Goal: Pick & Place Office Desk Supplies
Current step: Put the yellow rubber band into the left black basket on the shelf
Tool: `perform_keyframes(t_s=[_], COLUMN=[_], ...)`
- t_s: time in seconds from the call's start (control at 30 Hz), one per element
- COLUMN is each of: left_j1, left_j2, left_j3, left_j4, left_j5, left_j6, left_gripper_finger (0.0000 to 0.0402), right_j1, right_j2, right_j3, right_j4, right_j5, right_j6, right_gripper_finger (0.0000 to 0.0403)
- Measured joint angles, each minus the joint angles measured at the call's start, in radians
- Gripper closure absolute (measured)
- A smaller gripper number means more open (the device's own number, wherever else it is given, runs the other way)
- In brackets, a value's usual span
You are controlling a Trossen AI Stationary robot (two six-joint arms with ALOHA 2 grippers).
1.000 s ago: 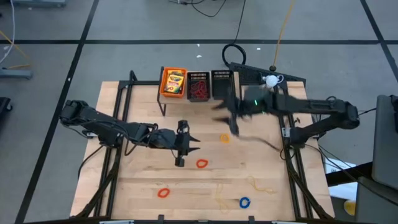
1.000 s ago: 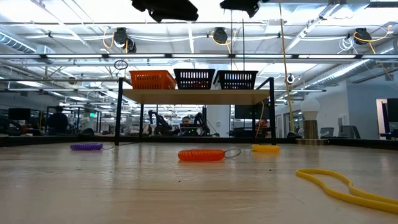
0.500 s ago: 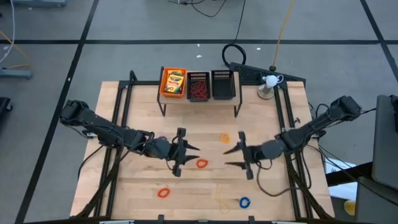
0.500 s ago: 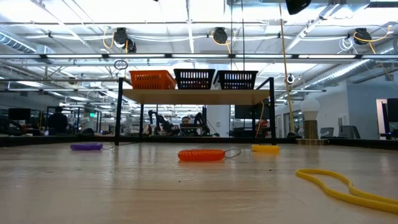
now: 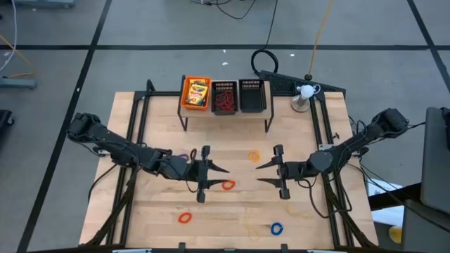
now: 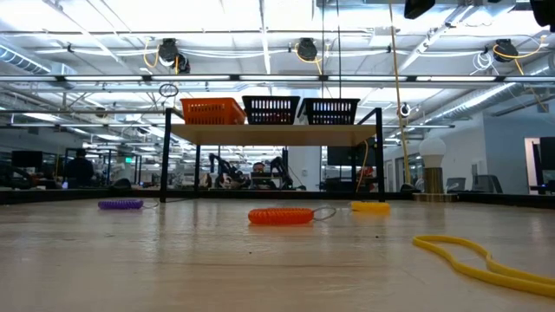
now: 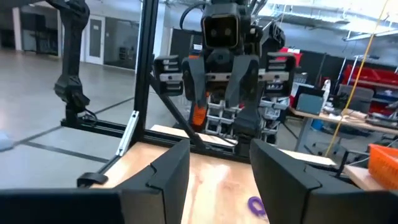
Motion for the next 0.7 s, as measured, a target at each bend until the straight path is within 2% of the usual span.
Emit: perform_keyframes(t_s=[0.4,0.7], left_j1=[-0.010,-0.073], left_j2=[0.019,0.194], left_j3=[0.000,0.000], left_j4=[0.036,0.034], left_j5=[0.003,0.056], left_j6=[-0.083,-0.086], left_gripper_finger=[0.0284,0.0284], right_j1=[-0.014,-0.065], right_j2=[0.000,0.000], right_j3=[0.000,0.000], right_j4=[0.000,-0.047], right_j5=[0.027,0.026], right_j6=[0.016,-0.005], right_gripper_finger=[0.0246,0.0248])
